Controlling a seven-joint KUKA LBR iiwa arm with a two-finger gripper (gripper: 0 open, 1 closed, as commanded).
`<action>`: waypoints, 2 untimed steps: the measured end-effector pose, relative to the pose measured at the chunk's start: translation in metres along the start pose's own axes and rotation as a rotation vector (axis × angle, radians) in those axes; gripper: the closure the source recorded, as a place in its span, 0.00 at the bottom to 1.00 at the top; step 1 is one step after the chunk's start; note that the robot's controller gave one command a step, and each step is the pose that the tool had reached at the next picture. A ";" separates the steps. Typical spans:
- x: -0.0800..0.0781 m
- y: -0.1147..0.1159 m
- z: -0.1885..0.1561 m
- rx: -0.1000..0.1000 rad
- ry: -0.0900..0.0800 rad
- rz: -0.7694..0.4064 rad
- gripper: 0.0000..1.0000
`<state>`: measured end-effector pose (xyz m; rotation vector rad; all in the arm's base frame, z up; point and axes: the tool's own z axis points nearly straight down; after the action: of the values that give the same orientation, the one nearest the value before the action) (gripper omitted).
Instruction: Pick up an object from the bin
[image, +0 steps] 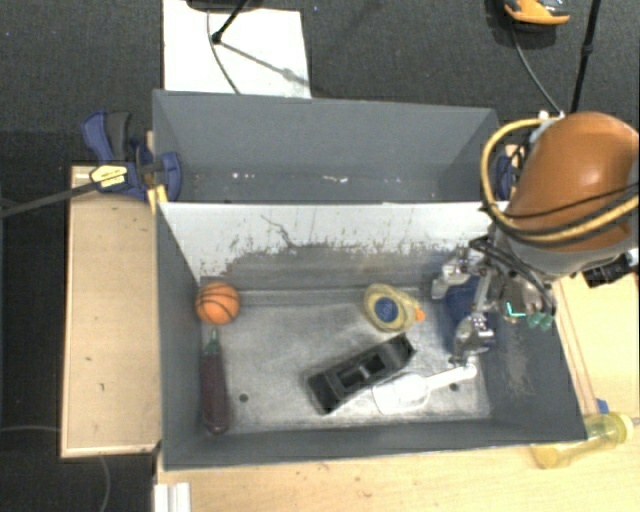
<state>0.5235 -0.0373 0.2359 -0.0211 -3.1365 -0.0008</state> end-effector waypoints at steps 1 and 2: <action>-0.001 0.000 -0.004 0.000 -0.008 -0.001 0.00; -0.019 0.006 0.035 0.001 -0.015 -0.085 0.00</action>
Offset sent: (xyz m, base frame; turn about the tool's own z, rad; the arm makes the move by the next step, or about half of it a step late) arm 0.0642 0.0261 -0.1641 -0.3046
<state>0.5423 -0.0310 0.2013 0.1129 -3.1491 0.0010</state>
